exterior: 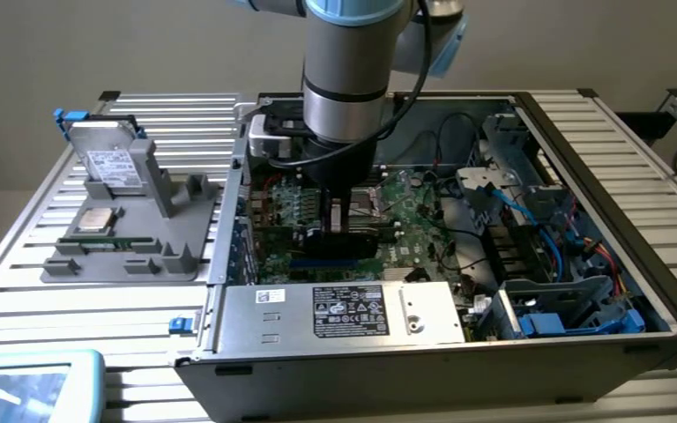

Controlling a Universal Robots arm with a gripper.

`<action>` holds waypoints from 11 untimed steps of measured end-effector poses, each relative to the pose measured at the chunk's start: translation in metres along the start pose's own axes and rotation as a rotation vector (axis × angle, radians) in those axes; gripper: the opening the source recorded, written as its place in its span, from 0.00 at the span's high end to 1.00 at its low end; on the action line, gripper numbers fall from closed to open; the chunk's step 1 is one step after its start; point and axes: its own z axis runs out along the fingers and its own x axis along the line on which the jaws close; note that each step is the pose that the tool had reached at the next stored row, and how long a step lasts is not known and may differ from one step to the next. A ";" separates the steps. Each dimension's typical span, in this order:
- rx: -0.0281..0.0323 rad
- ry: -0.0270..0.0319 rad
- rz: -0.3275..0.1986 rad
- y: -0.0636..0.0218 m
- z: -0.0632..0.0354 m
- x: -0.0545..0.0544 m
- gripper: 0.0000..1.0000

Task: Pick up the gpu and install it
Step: 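Insert the gpu into the slot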

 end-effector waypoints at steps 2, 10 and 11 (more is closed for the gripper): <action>-0.0001 -0.0005 0.000 -0.0001 0.0005 0.000 0.73; -0.0001 -0.0013 0.000 0.0007 0.0020 0.000 0.73; -0.0002 -0.0015 0.000 0.0007 0.0021 0.000 0.73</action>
